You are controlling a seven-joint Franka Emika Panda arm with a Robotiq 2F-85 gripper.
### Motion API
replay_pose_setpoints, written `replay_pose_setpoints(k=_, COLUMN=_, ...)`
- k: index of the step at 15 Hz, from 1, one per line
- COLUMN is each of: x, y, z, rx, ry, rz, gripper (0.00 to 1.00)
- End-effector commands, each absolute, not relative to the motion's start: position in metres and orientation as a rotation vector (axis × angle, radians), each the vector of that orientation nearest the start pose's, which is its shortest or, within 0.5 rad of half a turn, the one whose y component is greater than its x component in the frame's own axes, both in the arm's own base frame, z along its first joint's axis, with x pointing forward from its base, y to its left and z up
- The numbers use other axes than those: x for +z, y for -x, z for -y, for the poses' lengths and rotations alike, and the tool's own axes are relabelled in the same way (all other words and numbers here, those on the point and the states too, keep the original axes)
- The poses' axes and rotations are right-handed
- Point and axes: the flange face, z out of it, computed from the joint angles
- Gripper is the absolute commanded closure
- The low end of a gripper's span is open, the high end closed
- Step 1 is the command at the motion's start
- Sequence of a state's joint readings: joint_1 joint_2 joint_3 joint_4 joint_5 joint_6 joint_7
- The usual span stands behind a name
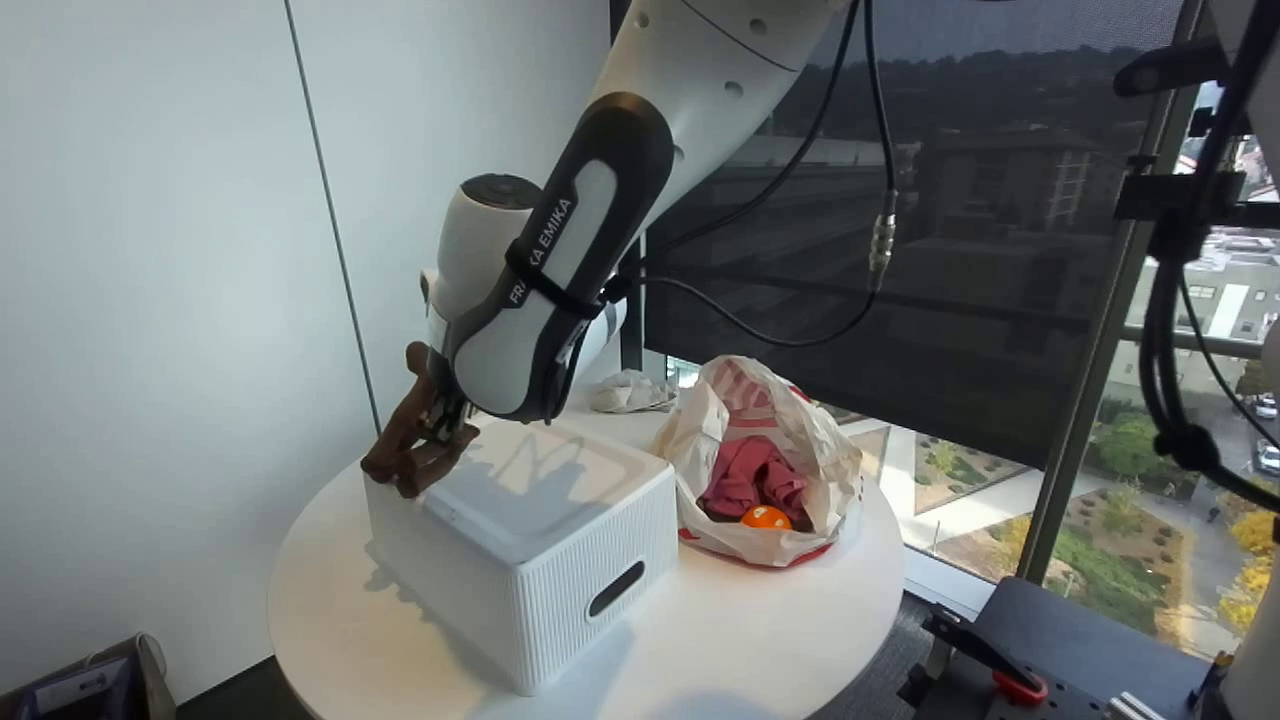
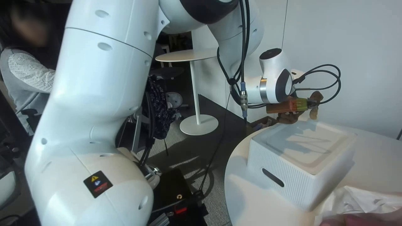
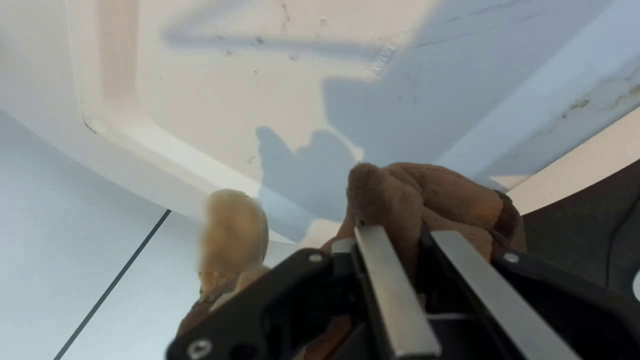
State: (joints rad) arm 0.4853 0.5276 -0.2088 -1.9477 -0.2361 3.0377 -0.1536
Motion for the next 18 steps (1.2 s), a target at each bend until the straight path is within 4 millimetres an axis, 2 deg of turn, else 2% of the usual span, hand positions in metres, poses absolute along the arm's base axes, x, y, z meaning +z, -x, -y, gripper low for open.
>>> replay_pose_setpoints(k=1, x=0.277, y=-0.659, z=-0.201, rx=-1.049, ry=2.982, rz=1.150, gripper=0.93)
replay_pose_setpoints(k=2, x=0.277, y=-0.662, z=-0.197, rx=-1.060, ry=2.992, rz=1.138, gripper=0.89)
replay_pose_setpoints(k=3, x=0.277, y=-0.665, z=-0.191, rx=-1.058, ry=3.001, rz=1.125, gripper=0.57)
replay_pose_setpoints(k=4, x=0.277, y=-0.666, z=-0.188, rx=-1.054, ry=3.010, rz=1.123, gripper=0.57)
replay_pose_setpoints(k=6, x=0.277, y=-0.663, z=-0.183, rx=-1.027, ry=3.027, rz=1.113, gripper=0.44)
replay_pose_setpoints(k=11, x=0.286, y=-0.649, z=-0.165, rx=-0.984, ry=3.035, rz=1.126, gripper=0.05)
replay_pose_setpoints(k=14, x=0.304, y=-0.642, z=-0.142, rx=-1.115, ry=2.999, rz=1.210, gripper=0.00)
replay_pose_setpoints(k=16, x=0.319, y=-0.632, z=-0.118, rx=-1.167, ry=2.996, rz=1.227, gripper=0.00)
replay_pose_setpoints(k=17, x=0.326, y=-0.620, z=-0.104, rx=-1.156, ry=3.030, rz=1.185, gripper=0.00)
replay_pose_setpoints(k=18, x=0.331, y=-0.616, z=-0.083, rx=-1.125, ry=3.091, rz=1.139, gripper=0.00)
